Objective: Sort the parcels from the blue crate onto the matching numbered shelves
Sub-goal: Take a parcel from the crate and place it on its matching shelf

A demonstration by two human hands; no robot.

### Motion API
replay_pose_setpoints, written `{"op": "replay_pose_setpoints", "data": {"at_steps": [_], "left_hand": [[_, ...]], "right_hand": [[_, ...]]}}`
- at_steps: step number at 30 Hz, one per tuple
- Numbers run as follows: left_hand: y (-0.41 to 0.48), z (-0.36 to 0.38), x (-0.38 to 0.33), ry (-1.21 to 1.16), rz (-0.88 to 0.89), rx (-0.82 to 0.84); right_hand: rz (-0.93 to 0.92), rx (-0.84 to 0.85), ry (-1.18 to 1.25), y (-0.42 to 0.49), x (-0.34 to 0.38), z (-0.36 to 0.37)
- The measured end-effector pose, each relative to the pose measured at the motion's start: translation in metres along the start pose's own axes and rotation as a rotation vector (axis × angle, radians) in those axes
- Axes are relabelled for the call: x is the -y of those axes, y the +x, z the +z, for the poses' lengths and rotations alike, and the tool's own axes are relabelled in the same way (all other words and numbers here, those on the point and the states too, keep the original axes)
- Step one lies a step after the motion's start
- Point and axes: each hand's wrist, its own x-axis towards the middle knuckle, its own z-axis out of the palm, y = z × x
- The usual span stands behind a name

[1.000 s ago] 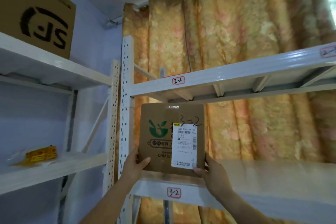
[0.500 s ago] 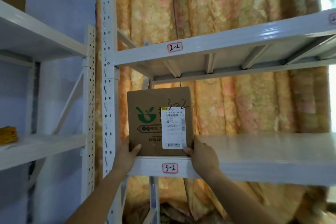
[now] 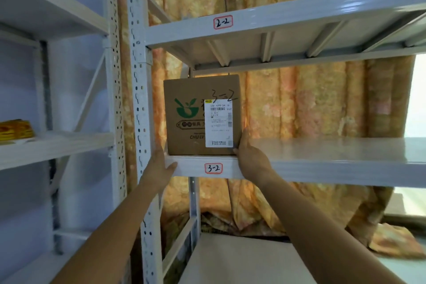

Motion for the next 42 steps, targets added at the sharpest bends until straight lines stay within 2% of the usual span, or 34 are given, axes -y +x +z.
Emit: {"op": "replay_pose_setpoints", "data": {"at_steps": [3,5,8,12,16,21,24,27,30,33,37,39,42], "left_hand": [[-0.033,0.004,0.028,0.445,0.155,0.028],[-0.053,0.005,0.046,0.591,0.203,0.03],[-0.074,0.005,0.062,0.638,0.159,0.073],[-0.098,-0.009,0.056,0.694,0.111,0.036],[-0.136,-0.039,0.048,0.767,0.042,0.033],[-0.181,-0.076,0.037,0.868,-0.187,0.038],[-0.21,-0.089,0.026,0.884,-0.268,0.009],[-0.24,-0.115,0.015,0.953,-0.381,0.01],[-0.277,-0.147,-0.008,0.987,-0.527,0.019],[-0.327,-0.163,-0.034,0.995,-0.655,0.079],[-0.41,-0.165,-0.047,0.977,-0.853,0.17],[-0.46,-0.156,-0.043,0.948,-0.938,0.246],[-0.528,-0.138,-0.031,0.894,-1.075,0.335]], "right_hand": [[-0.074,0.018,-0.084,-0.009,-0.003,0.002],[-0.107,0.002,-0.104,-0.013,-0.004,0.004],[-0.12,0.02,-0.112,-0.012,-0.006,0.003],[-0.094,0.116,-0.085,-0.007,-0.005,-0.006],[-0.134,0.089,-0.128,-0.009,-0.005,-0.007],[-0.148,0.17,-0.094,-0.009,-0.009,-0.008],[-0.149,0.105,-0.006,-0.019,-0.006,-0.014],[-0.376,-0.054,0.077,-0.041,0.011,-0.017],[-0.702,-0.043,0.142,-0.074,0.052,-0.016],[-0.883,0.152,0.242,-0.126,0.103,-0.009],[-0.967,0.643,0.423,-0.224,0.147,0.016],[-0.976,0.873,0.417,-0.271,0.155,0.034],[-1.052,1.048,0.297,-0.324,0.154,0.063]]}}
